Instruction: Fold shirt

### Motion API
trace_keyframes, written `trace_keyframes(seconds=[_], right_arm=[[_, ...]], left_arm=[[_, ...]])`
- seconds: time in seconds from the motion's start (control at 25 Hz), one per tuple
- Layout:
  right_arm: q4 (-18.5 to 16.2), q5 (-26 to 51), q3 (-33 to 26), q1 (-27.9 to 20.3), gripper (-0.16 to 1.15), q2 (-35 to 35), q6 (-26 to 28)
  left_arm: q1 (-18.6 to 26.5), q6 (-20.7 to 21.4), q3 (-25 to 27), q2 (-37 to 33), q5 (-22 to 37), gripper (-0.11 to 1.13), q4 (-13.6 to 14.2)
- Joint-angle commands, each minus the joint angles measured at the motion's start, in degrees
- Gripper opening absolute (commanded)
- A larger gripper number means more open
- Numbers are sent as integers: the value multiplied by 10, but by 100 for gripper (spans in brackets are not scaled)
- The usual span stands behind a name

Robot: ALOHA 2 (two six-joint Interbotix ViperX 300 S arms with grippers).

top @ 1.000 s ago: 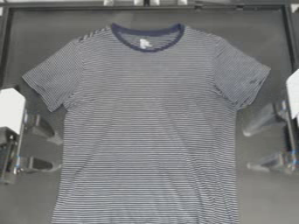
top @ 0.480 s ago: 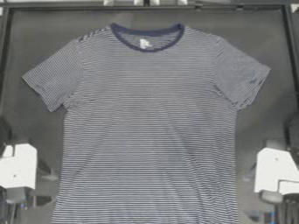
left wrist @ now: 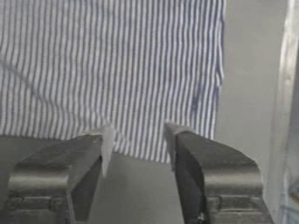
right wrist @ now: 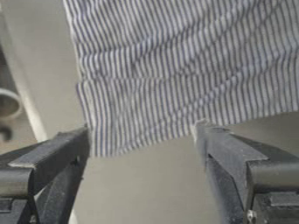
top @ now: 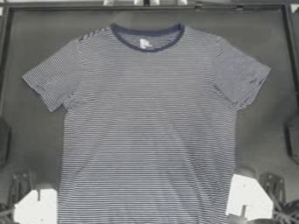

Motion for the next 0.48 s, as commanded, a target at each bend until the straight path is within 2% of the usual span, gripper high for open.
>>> trace_keyframes(seconds=[0.04,0.48], right_arm=[[-11,-18,-2,18,98,17,26],[-30,-86,21,25,98,84,62]], left_arm=[[-8,-7,-22,30,-11,78,3],[-7,-24,-11,109,-54,78,4]])
